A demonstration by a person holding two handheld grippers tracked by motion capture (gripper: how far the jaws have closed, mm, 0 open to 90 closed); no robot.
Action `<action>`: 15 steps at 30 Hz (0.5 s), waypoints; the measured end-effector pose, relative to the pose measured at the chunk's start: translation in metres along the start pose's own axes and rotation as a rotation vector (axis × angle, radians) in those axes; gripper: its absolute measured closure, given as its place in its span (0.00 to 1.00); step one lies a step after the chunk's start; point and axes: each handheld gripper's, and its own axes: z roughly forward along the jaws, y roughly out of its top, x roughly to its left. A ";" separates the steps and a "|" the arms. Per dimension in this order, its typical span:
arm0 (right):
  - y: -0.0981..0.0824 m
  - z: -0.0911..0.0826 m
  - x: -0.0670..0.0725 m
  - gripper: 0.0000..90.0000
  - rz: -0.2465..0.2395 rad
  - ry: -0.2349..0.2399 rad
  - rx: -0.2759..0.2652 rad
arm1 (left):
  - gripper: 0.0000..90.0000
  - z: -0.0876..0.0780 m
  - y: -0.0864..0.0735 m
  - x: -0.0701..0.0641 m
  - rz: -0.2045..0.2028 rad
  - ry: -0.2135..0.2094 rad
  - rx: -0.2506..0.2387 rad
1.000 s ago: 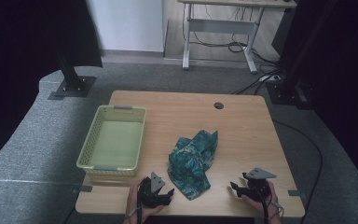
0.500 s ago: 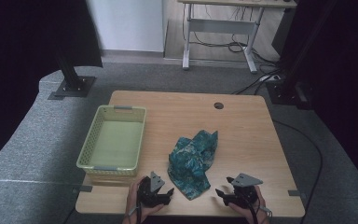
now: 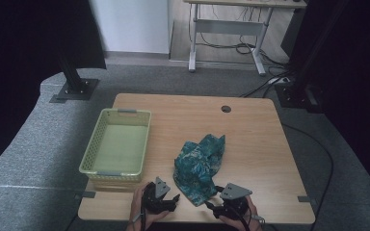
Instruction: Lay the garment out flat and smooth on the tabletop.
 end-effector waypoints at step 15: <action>0.011 0.029 0.021 0.36 -0.073 0.071 0.040 | 0.31 0.000 0.000 0.000 0.002 -0.001 0.001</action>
